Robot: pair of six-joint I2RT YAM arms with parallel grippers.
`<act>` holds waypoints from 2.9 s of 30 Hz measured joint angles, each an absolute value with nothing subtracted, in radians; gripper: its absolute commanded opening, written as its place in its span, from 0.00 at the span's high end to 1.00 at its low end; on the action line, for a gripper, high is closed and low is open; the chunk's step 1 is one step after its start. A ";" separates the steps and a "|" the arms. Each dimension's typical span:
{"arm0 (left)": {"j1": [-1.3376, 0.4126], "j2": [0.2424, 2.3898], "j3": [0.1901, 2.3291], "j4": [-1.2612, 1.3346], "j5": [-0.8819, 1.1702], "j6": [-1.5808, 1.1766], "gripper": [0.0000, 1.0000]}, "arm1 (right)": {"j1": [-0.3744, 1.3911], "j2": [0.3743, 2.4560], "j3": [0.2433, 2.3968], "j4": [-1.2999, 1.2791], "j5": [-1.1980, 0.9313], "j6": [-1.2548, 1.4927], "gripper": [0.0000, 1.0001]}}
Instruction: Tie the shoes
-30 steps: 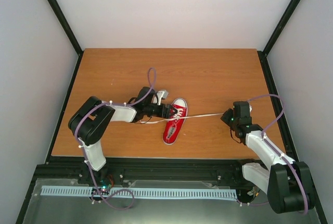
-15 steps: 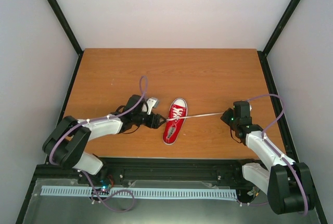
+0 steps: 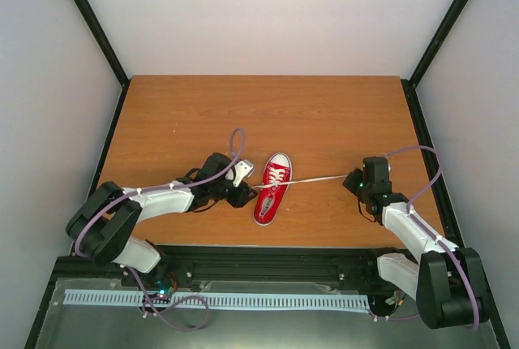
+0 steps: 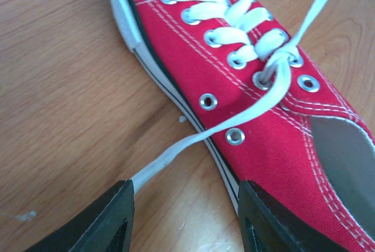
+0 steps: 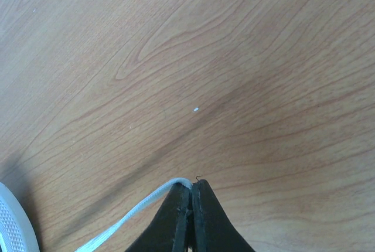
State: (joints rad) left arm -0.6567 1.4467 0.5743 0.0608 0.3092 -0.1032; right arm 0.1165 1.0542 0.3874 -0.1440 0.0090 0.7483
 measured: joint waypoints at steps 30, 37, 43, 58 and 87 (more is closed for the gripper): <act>-0.673 1.568 0.664 0.055 0.367 -0.030 0.99 | 0.116 1.054 0.387 -0.139 0.007 0.743 0.97; -0.673 1.490 0.661 0.103 0.399 -0.060 0.99 | 0.117 1.054 0.387 -0.146 0.016 0.740 0.97; -0.678 1.494 0.677 0.163 0.453 -0.086 0.99 | 0.116 1.054 0.390 -0.171 0.026 0.737 0.97; -0.688 1.532 0.680 0.242 0.510 -0.134 0.99 | 0.273 1.688 1.053 -0.184 -0.107 0.649 0.95; -0.688 1.525 0.662 0.269 0.521 -0.180 0.99 | 0.447 1.413 0.627 0.149 -0.803 0.422 0.42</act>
State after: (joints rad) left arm -0.6876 1.5253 0.6624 0.2691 0.5205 -0.1802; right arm 0.4469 1.4128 0.6273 0.1486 -0.8032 0.4225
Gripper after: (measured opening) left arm 0.020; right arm 0.678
